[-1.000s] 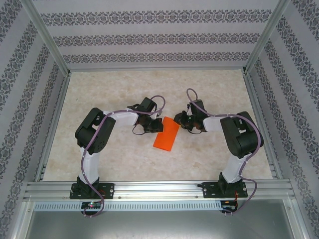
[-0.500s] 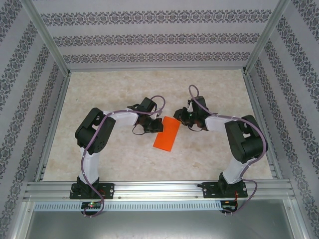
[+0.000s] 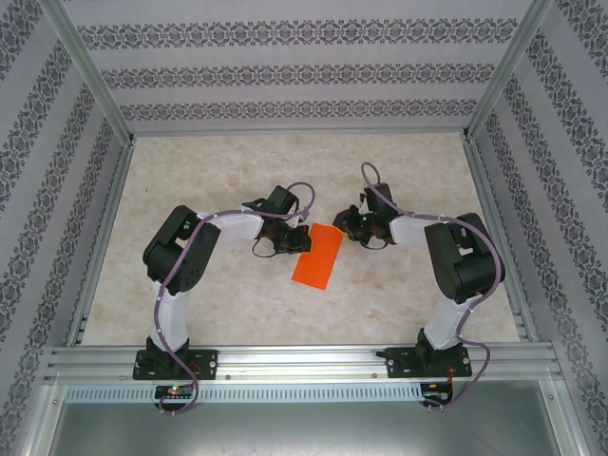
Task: Fold a paper plane with a square sheet of paper (pick it up from the middle)
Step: Fold the square sheet of paper in half at the center of the table.
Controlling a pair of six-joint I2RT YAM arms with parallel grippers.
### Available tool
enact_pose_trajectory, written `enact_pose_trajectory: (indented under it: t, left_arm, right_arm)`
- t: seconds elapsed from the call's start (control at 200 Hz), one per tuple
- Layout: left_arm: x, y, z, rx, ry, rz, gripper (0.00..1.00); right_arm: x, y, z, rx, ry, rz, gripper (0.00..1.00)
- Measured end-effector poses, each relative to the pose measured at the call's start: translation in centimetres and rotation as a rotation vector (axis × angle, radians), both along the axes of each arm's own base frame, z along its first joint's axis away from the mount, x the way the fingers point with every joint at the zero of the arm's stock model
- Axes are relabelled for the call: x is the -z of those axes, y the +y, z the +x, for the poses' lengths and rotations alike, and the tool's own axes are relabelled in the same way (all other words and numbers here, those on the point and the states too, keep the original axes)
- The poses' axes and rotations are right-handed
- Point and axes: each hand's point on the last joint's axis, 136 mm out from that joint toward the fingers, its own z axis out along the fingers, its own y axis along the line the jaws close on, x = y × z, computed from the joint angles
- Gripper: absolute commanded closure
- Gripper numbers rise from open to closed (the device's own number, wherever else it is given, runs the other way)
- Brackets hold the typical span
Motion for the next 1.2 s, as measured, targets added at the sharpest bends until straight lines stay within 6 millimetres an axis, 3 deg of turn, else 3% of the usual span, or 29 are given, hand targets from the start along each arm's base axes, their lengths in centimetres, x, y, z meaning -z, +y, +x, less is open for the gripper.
enact_pose_trajectory:
  t: [0.145,0.405,0.574,0.739,0.869,1.014,1.199]
  left_arm:
    - [0.0,0.0,0.0,0.000,0.000,0.000,1.00]
    - [0.0,0.0,0.0,0.000,0.000,0.000,1.00]
    - [0.0,0.0,0.0,0.000,0.000,0.000,1.00]
    - [0.0,0.0,0.0,0.000,0.001,0.000,1.00]
    - [0.0,0.0,0.0,0.000,0.001,0.000,1.00]
    - [0.0,0.0,0.0,0.000,0.000,0.000,1.00]
    - [0.0,0.0,0.0,0.000,0.002,0.001,1.00]
  right_arm:
    - [-1.6,0.2,1.4,0.003,-0.041,0.007,0.78]
    - [2.4,-0.1,0.3,0.013,0.061,-0.015,0.78]
    - [2.3,-0.4,0.7,0.022,0.056,-0.004,0.77]
    - [1.9,-0.4,0.6,0.005,0.046,0.008,0.75]
    - [-1.1,-0.3,0.4,-0.007,-0.016,0.027,0.73]
    - [-3.9,0.3,-0.8,-0.027,-0.088,0.050,0.73]
    - [-1.0,1.7,-4.1,-0.072,-0.012,0.037,0.74]
